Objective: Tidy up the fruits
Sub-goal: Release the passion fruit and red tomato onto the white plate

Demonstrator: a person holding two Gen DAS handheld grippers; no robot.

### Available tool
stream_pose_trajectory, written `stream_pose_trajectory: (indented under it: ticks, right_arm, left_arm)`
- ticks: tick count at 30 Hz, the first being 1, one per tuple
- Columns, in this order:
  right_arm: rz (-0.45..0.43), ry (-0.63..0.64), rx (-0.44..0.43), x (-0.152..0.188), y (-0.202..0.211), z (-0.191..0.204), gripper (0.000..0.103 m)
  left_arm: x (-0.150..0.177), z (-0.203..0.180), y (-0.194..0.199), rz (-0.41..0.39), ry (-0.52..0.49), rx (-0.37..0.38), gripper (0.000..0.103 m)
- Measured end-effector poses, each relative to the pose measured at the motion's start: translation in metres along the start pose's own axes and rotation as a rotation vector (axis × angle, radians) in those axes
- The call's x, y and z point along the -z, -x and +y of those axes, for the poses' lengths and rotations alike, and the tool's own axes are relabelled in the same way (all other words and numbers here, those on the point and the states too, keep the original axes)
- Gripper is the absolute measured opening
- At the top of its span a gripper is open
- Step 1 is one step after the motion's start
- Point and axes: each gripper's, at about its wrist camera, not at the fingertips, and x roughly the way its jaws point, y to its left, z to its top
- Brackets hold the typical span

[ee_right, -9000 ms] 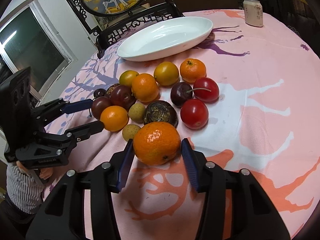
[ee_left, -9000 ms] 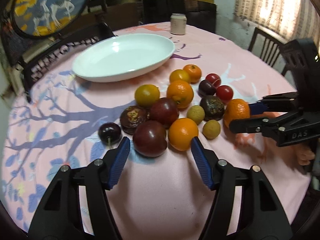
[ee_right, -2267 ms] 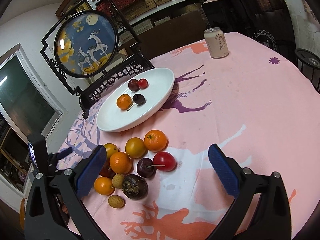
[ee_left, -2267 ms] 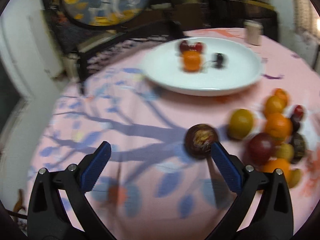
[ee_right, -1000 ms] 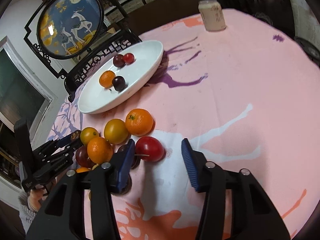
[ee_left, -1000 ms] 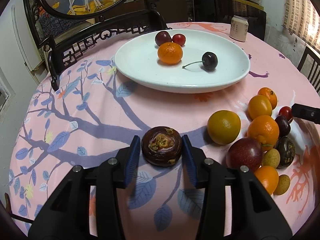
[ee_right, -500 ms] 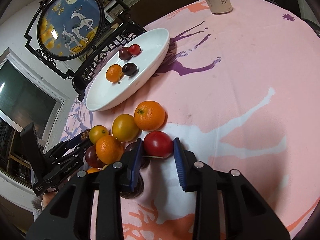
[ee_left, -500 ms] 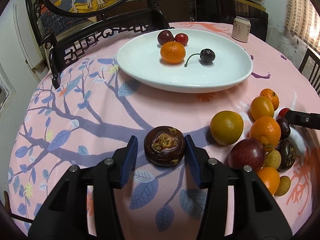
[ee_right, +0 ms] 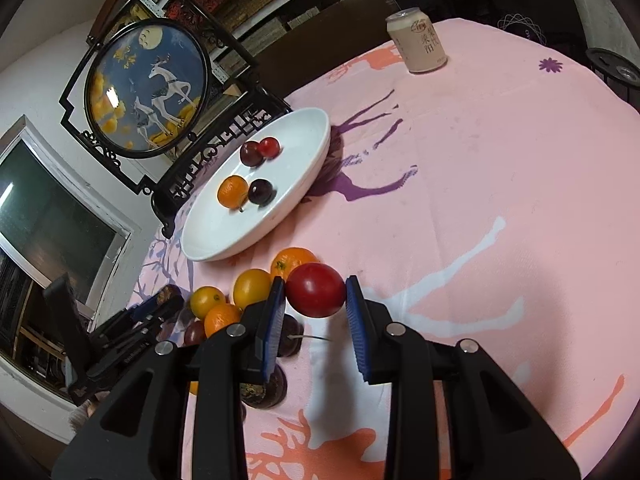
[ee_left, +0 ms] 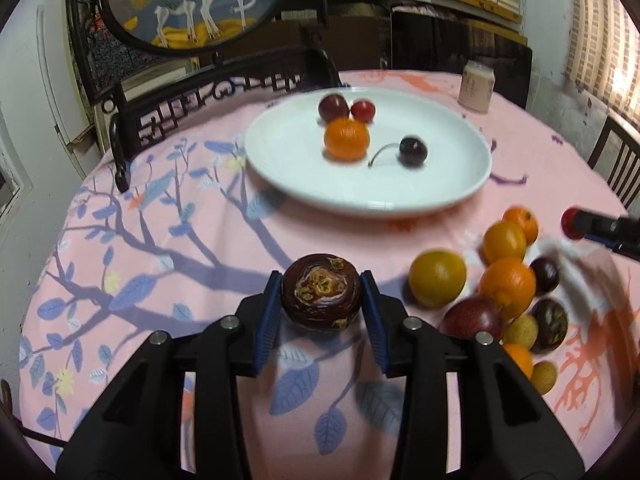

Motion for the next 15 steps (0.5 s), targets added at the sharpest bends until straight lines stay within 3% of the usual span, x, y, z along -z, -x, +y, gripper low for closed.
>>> stream_pose_trajectory:
  ticks: [10, 12, 15]
  right_arm:
    - [-0.020, 0.099, 0.041, -0.066, -0.048, 0.048, 0.032]
    - [-0.025, 0.108, 0.055, -0.073, -0.063, 0.054, 0.032]
    - [-0.028, 0.146, 0.071, -0.076, -0.080, 0.057, 0.047]
  left_arm:
    - [-0.075, 0.005, -0.028, -0.031, 0.077, -0.009, 0.042]
    - [-0.079, 0.004, -0.037, -0.036, 0.083, -0.029, 0.062]
    - [-0.078, 0.005, -0.043, -0.034, 0.090, -0.018, 0.069]
